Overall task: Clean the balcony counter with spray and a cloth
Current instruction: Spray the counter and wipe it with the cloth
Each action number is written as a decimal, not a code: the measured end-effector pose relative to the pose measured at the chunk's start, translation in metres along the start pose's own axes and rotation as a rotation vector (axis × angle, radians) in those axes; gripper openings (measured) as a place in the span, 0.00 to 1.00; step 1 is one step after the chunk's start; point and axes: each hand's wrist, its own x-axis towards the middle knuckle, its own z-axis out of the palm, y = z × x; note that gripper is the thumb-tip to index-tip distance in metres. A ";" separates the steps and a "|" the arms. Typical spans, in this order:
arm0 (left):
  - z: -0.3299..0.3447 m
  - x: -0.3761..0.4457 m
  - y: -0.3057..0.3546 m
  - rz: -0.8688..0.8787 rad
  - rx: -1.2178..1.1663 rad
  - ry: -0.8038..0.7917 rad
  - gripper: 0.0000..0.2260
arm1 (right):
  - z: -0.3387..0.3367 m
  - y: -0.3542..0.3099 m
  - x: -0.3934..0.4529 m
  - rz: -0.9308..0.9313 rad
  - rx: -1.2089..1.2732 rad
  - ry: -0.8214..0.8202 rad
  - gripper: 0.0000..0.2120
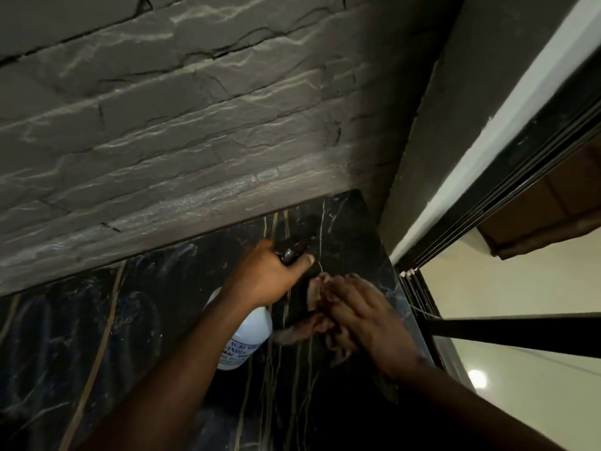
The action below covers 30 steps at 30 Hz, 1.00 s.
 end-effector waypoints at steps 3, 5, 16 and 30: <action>0.003 -0.005 -0.002 0.018 0.087 -0.049 0.09 | -0.005 0.025 0.006 0.326 -0.007 0.087 0.23; 0.005 -0.009 -0.003 0.029 0.103 -0.010 0.12 | -0.002 0.018 0.034 0.512 0.035 0.140 0.23; 0.012 -0.038 -0.007 0.010 0.092 -0.111 0.12 | -0.006 0.008 -0.040 0.414 0.038 0.097 0.24; 0.035 -0.073 -0.010 0.050 0.141 -0.020 0.12 | -0.009 -0.023 -0.065 0.501 0.049 0.091 0.24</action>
